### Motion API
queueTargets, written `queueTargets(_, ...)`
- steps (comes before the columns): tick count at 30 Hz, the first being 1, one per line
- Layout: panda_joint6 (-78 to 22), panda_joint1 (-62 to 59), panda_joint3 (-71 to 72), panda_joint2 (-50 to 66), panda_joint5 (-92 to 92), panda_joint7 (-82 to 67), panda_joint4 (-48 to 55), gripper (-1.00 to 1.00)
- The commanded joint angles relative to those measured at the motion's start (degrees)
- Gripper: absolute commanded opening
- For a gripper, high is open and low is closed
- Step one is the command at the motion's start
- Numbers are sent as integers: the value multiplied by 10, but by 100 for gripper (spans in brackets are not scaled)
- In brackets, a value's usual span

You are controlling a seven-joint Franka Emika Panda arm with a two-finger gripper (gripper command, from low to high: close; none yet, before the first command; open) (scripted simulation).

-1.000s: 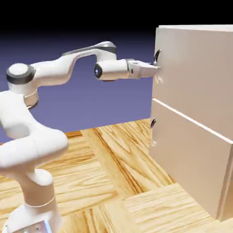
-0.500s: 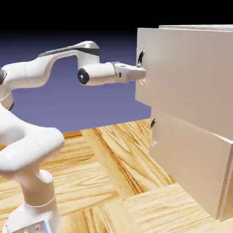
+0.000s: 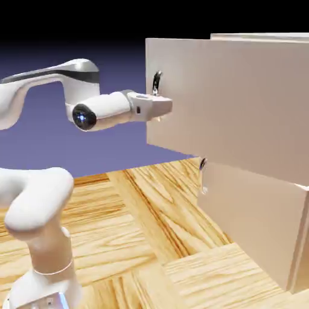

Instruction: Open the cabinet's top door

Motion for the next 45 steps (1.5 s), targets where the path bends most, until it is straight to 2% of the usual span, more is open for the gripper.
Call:
queueTargets(1,-12,6,-21,-9,-21,2,-10,-100)
queueTargets(13,-158,14,-270,-70,-268,17,-71,-100)
queueTargets(24,-301,-8,-498,-27,-483,-3,-40,-100)
queueTargets(34,-451,51,-706,94,-665,-46,78,-100)
queueTargets(45,-625,251,-920,213,-798,-76,300,-100)
